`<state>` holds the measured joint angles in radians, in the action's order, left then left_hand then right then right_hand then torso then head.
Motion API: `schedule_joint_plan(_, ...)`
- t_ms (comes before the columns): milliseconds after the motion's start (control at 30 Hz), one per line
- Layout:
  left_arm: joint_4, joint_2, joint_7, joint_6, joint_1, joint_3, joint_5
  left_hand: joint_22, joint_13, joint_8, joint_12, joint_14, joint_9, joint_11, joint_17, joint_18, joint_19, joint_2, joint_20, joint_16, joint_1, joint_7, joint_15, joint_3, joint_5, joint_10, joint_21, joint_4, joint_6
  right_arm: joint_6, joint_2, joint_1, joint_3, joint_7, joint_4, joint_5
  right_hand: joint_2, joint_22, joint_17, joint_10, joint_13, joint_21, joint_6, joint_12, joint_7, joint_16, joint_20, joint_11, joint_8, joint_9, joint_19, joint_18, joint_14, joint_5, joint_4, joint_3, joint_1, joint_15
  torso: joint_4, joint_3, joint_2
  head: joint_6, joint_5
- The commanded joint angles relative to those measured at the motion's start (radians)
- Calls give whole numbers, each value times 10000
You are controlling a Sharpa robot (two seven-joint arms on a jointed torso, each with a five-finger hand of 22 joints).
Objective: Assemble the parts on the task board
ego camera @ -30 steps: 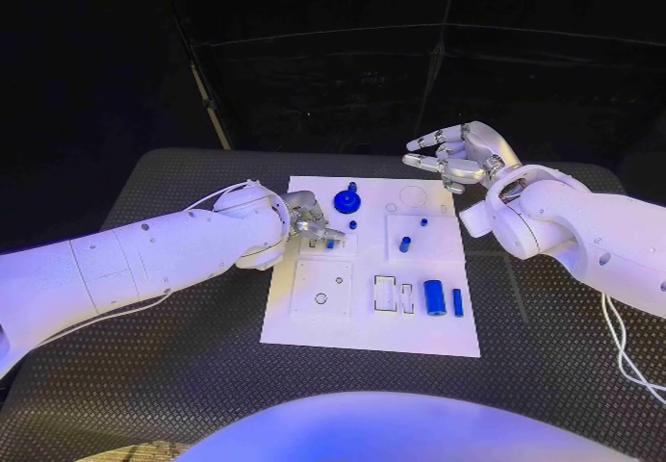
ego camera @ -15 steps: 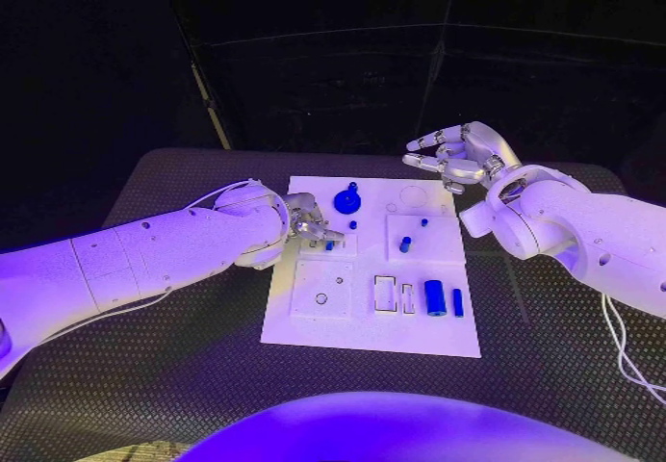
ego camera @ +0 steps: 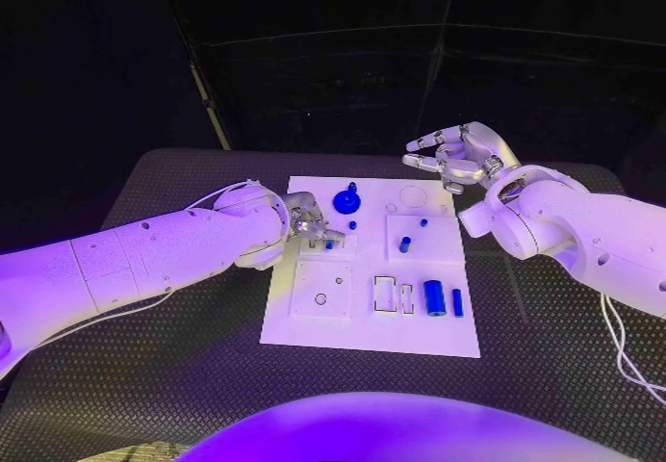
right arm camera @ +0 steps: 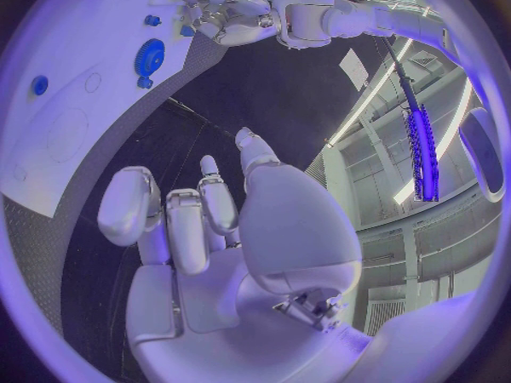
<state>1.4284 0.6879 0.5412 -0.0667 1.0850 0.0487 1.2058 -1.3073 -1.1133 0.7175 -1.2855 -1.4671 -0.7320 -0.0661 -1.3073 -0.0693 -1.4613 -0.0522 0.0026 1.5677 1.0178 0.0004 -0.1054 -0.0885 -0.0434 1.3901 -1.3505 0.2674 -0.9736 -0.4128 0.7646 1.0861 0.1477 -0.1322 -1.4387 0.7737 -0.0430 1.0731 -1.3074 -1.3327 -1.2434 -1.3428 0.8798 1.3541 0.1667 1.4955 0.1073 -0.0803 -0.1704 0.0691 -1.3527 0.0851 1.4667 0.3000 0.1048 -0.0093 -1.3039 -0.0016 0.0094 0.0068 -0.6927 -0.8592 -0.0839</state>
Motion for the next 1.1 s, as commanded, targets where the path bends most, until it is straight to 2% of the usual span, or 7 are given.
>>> schedule_joint_plan(33,22,-16,-51,-495,13,21,-235,-1376,19,7,41,-1037,11,28,-2635,163,-99,22,-38,31,-80,7,-76,84,-42,-65,55,19,101,47,-14,13,6,-102,-3,10,0,-12,-833,43,2,34,-67,15,6,-43,-9,-2,-33,-7,85,93,652,-30,-9,-66,90,32,1,0,3,-5,1)
schedule_joint_plan(433,102,57,-128,-553,11,58,-437,-1306,196,-145,162,-1037,107,85,-2635,133,-34,-91,-13,31,-86,81,-40,443,-42,-173,212,118,282,47,-21,-3,6,-105,45,10,0,-12,-833,43,2,34,-67,15,6,-43,-9,-2,-33,-7,85,93,652,-30,-9,-66,90,32,5,0,12,7,6)
schedule_joint_plan(600,240,203,-174,-428,9,120,-498,-1115,635,-832,470,-1037,531,325,-2635,66,141,-153,96,31,57,375,118,824,-43,-477,604,151,952,48,-9,-9,6,-106,56,10,0,-12,-833,43,2,34,-67,15,6,-43,-9,-2,-33,-7,85,93,652,-30,-9,-66,90,32,0,-3,16,45,33)
schedule_joint_plan(767,585,547,-276,-150,14,327,-554,-642,2136,-1526,1573,-1003,1052,643,-2533,-108,564,-138,298,-40,352,726,380,1144,-44,-1483,1533,127,1451,48,20,-13,6,-103,70,10,7,-11,-831,49,11,35,-70,12,6,-45,-9,-3,-37,-7,84,92,652,-30,5,-79,106,33,9,4,19,94,88)
schedule_joint_plan(933,1012,892,-428,276,91,467,-572,475,4297,-2133,3319,-503,1609,924,-1235,-493,1502,24,547,-1053,975,996,615,1255,-46,-3070,3613,-7,1832,47,45,-14,5,-94,81,10,8,-11,-831,47,9,35,-71,14,6,-45,-8,-4,-38,-7,84,93,652,-30,11,-84,112,33,7,9,17,127,96)
schedule_joint_plan(1033,1219,1038,-478,553,141,501,-574,1447,4594,-2508,3760,-52,2025,964,-151,-785,2165,134,667,-2065,1378,1057,682,1251,-37,-3435,5279,-100,1940,47,59,-15,4,-87,86,10,10,-18,-827,51,13,39,-72,12,6,-48,-8,-4,-39,-7,87,94,651,-30,16,-88,119,33,-7,4,10,166,132)
schedule_joint_plan(1100,1302,1093,-476,749,159,511,-565,1412,4693,-2618,3816,-191,2210,970,-325,-741,1948,197,680,-1940,1527,1067,676,1209,-43,-3342,5112,-122,1823,47,69,-15,4,-79,93,10,10,-18,-827,51,13,39,-72,12,6,-48,-8,-4,-39,-7,87,94,651,-30,16,-88,119,33,-3,9,3,185,147)
